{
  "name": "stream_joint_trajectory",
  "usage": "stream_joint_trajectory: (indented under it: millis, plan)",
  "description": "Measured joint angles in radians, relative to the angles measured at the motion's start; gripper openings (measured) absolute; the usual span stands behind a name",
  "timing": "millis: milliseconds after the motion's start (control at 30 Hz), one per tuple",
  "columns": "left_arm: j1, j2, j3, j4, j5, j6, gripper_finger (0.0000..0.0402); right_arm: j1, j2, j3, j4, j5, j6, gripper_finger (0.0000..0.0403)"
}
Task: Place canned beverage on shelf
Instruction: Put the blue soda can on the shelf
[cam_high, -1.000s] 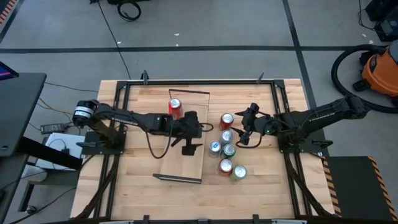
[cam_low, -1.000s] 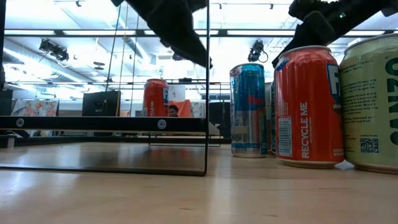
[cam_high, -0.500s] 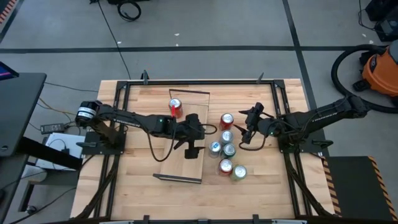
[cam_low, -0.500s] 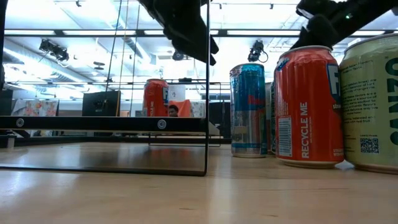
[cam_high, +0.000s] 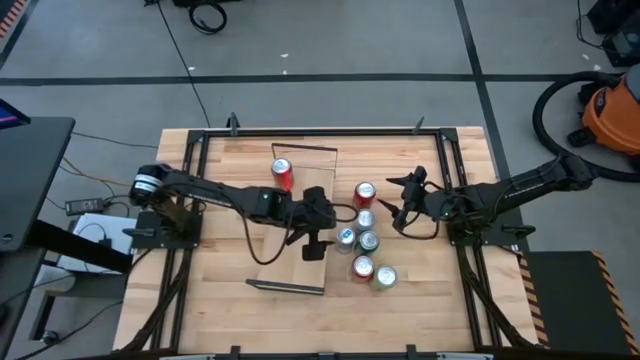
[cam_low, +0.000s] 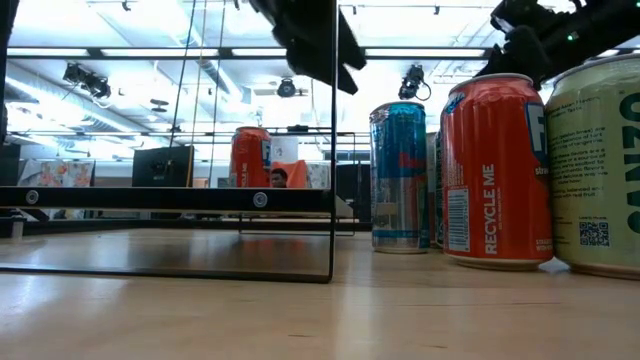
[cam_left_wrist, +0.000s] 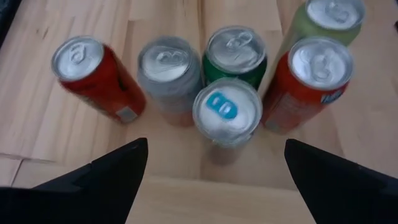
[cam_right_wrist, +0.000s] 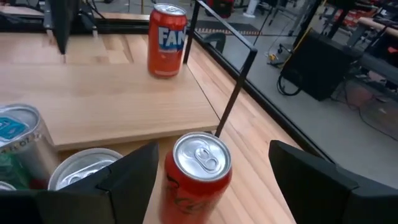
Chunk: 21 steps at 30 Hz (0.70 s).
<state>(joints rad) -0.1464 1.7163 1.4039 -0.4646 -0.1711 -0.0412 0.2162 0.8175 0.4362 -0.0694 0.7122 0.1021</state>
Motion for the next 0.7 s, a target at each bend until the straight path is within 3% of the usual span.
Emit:
stream_joint_trajectory:
  millis: [267,533,700]
  plan:
    - [-0.042,0.052,0.084,-0.034,-0.088,-0.057,0.0389,0.05,-0.022,-0.001,-0.009,0.067,-0.001,0.0315]
    - [-0.03,0.226,0.29,-0.187,-0.086,0.021,0.0389,0.091,-0.033,0.001,-0.007,0.102,-0.002,0.0315]
    - [-0.016,0.265,0.326,-0.163,-0.046,0.09,0.0389,0.106,-0.032,0.0,-0.016,0.1,0.006,0.0315]
